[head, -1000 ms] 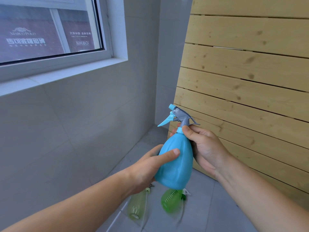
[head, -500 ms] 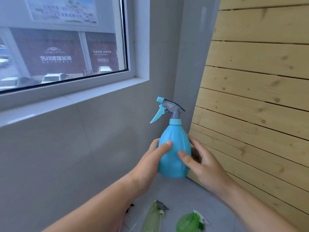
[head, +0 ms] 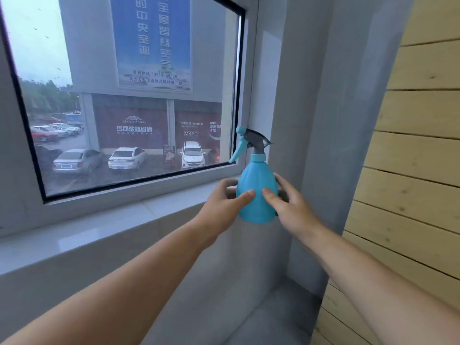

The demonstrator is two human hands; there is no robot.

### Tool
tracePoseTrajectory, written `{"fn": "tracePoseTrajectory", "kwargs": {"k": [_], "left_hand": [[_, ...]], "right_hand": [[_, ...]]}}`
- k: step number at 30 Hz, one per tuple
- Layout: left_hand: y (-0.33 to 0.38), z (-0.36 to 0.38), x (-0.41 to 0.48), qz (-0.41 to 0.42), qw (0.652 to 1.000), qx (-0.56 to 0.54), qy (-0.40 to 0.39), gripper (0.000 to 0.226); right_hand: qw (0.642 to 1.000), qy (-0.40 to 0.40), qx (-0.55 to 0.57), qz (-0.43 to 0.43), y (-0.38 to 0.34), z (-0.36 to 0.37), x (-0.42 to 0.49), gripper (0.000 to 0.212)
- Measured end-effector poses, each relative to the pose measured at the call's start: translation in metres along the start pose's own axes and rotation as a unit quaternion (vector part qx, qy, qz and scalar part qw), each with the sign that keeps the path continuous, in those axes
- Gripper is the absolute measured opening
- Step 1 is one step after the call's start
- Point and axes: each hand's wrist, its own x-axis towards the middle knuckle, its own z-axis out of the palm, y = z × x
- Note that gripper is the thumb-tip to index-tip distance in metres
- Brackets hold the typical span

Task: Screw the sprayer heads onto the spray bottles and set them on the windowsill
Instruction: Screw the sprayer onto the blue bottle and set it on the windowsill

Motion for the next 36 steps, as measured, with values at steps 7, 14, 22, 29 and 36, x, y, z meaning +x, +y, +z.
{"fn": "tracePoseTrajectory", "kwargs": {"k": [7,14,22,29,36], "left_hand": [[0.008,-0.023,0.082,0.004,0.997,0.025,0.070,0.050],[-0.016,-0.034,0.124,-0.004,0.994,0.043,0.096,0.052],[-0.019,-0.037,0.157,-0.033,0.990,0.110,0.079,0.061],[-0.033,-0.043,0.177,-0.046,0.994,0.074,0.064,0.094],[-0.011,-0.034,0.151,-0.045,0.991,0.101,0.073,0.045]], "right_hand": [[0.999,-0.012,-0.024,-0.021,-0.006,0.027,0.097,0.036],[1.000,-0.011,-0.020,-0.005,0.018,0.044,0.146,0.048],[0.999,0.024,-0.032,-0.001,0.039,0.048,0.167,0.054],[0.999,0.031,-0.040,-0.013,0.041,0.049,0.168,0.052],[0.999,0.024,-0.032,-0.007,0.038,0.052,0.165,0.055]]}}
